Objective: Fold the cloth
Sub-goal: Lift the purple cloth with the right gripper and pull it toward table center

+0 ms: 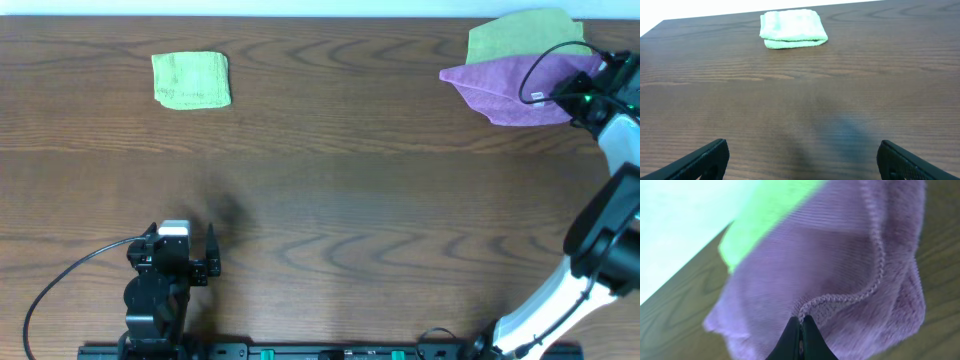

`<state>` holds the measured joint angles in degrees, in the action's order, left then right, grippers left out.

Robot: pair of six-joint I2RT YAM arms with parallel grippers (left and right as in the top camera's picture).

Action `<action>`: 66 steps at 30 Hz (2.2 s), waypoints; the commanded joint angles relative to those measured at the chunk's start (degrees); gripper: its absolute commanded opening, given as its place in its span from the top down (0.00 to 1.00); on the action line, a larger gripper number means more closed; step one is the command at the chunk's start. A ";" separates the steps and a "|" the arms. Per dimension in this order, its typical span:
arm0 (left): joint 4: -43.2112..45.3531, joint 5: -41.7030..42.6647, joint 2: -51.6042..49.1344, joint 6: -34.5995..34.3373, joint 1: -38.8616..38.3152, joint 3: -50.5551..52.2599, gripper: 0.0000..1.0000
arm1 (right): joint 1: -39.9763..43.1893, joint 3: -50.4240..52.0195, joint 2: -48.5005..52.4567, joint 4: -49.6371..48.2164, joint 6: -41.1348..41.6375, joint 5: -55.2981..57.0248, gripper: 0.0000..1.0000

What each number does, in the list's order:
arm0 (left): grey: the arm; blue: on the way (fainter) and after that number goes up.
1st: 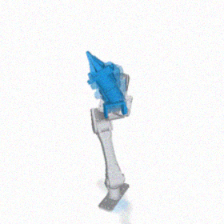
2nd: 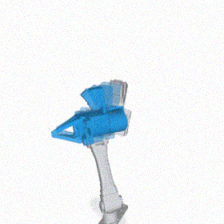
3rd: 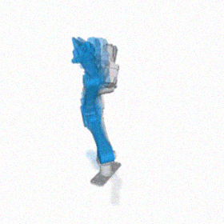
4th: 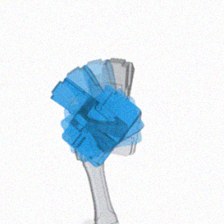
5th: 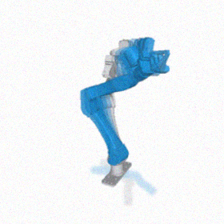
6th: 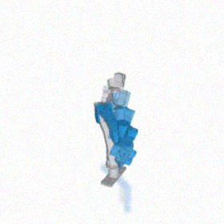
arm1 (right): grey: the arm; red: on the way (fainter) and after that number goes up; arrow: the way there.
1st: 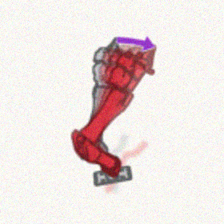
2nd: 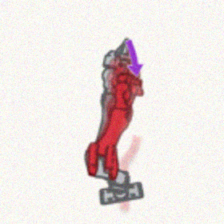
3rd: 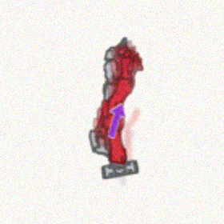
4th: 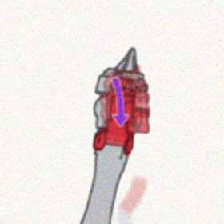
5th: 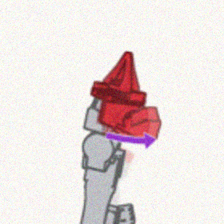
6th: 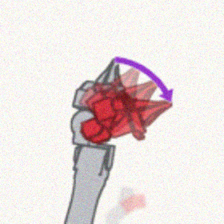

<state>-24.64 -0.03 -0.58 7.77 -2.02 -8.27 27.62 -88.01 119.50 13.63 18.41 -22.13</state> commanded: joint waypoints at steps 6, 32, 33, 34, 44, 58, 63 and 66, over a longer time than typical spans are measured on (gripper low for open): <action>-0.17 -0.52 0.33 0.83 0.17 1.09 0.05 | -5.55 -0.96 -17.75 13.35 -10.43 -2.75 0.99; -0.17 -0.52 0.33 0.83 0.17 1.09 0.05 | -37.90 -0.96 -42.88 43.63 -17.14 -10.64 0.99; -0.17 -0.52 0.33 0.83 0.17 1.09 0.05 | -40.11 -0.96 -42.88 42.88 -16.52 -10.75 0.99; -0.17 -0.52 0.33 0.83 0.17 1.09 0.05 | -42.64 -0.96 -42.88 42.01 -15.91 -10.73 0.99; -0.17 -0.52 0.33 0.83 0.17 1.09 0.05 | -60.52 -0.96 -41.86 37.53 -13.31 -11.04 0.99; -0.17 -0.52 0.33 0.83 0.17 1.09 0.05 | -51.95 -0.42 -28.30 37.00 -20.50 1.40 0.99; -0.17 -0.50 0.33 0.83 0.17 1.09 0.05 | -40.61 -0.42 -22.99 29.49 -22.38 10.78 0.99; -0.17 -0.50 0.33 0.83 0.17 1.09 0.05 | -35.58 -0.42 -20.04 24.06 -22.34 14.51 0.88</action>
<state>-24.64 -0.03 -0.60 7.77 -2.02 -8.27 -11.51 -88.23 97.73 39.55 -2.35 -14.61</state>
